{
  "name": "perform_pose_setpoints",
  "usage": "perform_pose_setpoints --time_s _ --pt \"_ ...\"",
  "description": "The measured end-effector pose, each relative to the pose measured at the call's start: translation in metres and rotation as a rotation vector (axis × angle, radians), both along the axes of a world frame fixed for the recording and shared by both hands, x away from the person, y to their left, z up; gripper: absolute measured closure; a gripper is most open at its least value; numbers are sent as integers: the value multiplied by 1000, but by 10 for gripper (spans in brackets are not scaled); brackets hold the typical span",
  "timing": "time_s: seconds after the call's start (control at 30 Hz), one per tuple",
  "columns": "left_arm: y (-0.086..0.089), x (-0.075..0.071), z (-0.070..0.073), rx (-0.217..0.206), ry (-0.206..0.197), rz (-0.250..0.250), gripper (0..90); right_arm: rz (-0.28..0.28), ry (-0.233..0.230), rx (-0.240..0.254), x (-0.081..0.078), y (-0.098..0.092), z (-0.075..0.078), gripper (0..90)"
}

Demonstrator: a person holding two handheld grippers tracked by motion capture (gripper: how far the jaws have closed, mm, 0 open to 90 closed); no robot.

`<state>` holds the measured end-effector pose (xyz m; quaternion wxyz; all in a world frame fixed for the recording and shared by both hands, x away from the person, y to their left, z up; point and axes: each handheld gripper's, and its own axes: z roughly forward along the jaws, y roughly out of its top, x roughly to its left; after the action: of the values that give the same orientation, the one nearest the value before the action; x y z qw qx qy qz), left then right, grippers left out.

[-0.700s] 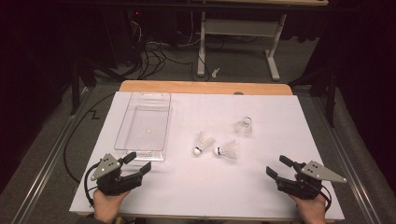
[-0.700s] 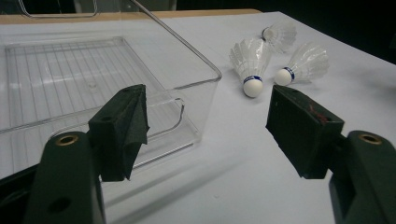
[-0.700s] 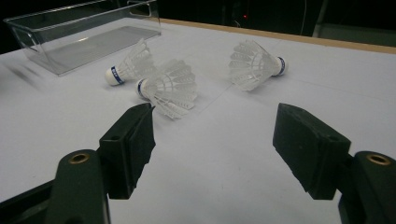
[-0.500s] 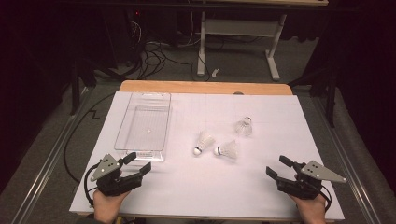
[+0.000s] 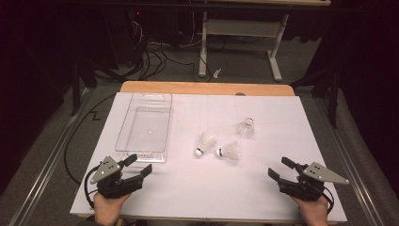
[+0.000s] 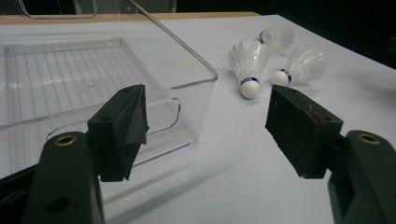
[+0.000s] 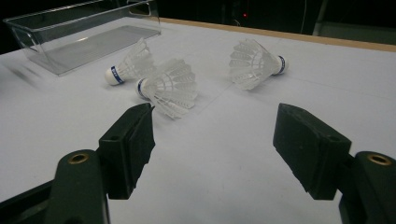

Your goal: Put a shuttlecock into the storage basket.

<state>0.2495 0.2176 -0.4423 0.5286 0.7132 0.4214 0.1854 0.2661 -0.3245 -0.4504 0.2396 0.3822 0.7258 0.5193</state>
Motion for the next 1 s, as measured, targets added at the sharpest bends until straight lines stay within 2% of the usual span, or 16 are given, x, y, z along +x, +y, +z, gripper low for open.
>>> perform_pose_setpoints --time_s 1.0 --pt "-12 1 1 8 -5 -29 305 7 5 2 0 1 0 294"
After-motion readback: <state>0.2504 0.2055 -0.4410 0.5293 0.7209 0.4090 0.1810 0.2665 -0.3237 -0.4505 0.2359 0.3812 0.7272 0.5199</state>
